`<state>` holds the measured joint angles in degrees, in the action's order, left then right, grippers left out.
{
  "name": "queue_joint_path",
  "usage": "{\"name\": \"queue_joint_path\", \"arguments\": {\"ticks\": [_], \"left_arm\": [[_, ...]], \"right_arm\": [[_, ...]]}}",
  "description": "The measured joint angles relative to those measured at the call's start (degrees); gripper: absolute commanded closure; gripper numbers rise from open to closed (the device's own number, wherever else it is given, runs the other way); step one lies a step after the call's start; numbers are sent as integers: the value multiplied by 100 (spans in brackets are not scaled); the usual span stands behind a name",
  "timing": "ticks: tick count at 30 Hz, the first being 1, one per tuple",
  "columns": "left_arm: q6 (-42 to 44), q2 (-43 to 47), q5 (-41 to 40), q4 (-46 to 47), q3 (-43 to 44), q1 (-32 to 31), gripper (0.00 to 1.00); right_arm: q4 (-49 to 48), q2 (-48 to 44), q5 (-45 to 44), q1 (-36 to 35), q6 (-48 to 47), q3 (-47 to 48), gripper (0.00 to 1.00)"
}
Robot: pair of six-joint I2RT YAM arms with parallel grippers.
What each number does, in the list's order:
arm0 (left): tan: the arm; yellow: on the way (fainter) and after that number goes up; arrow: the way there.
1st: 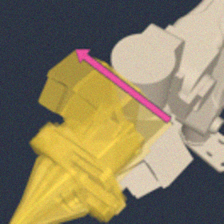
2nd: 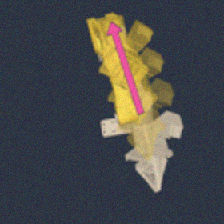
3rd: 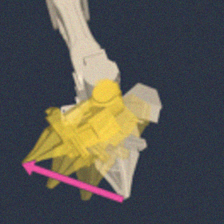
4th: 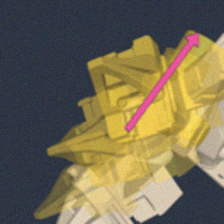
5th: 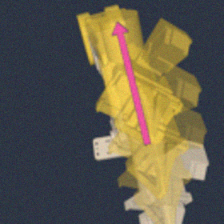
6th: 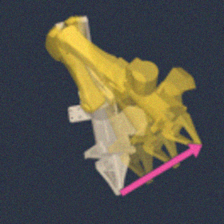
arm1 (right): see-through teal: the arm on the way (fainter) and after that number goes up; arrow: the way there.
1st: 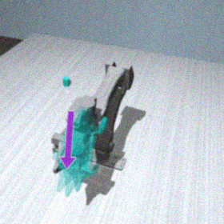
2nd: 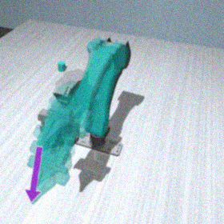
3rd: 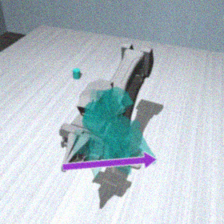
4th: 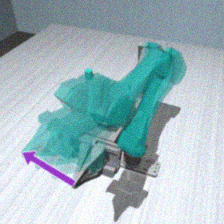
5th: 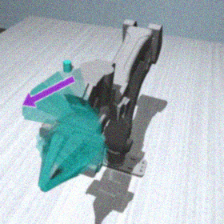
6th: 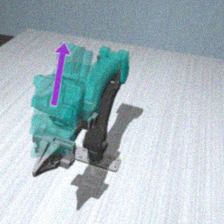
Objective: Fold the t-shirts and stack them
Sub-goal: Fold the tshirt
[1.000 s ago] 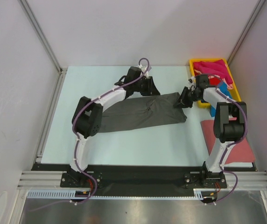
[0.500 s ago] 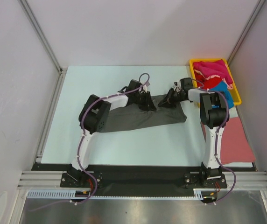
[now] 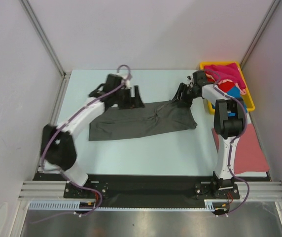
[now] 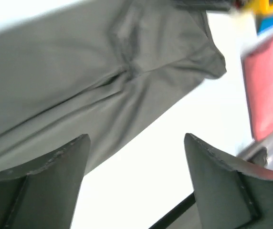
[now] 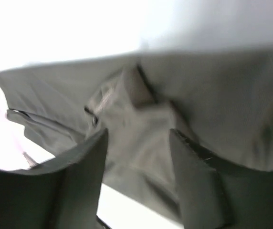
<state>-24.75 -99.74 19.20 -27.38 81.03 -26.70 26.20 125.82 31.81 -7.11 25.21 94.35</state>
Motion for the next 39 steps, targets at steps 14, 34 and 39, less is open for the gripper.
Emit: {"name": "queue_joint_path", "arguments": {"ticks": [14, 34, 39], "left_arm": [[-765, 2472, -1443, -1392, -3067, 2782, 51], [-1434, 1128, -1759, -1014, -3091, 3451, 59], [-1460, 1005, -1882, -984, -3047, 3451, 60]], "right_arm": [[1456, -1294, -1781, -330, 20, 197, 0], [2199, -2328, -1976, -293, -365, -918, 5], [2197, -2396, -1991, -461, -452, -920, 5]]}}
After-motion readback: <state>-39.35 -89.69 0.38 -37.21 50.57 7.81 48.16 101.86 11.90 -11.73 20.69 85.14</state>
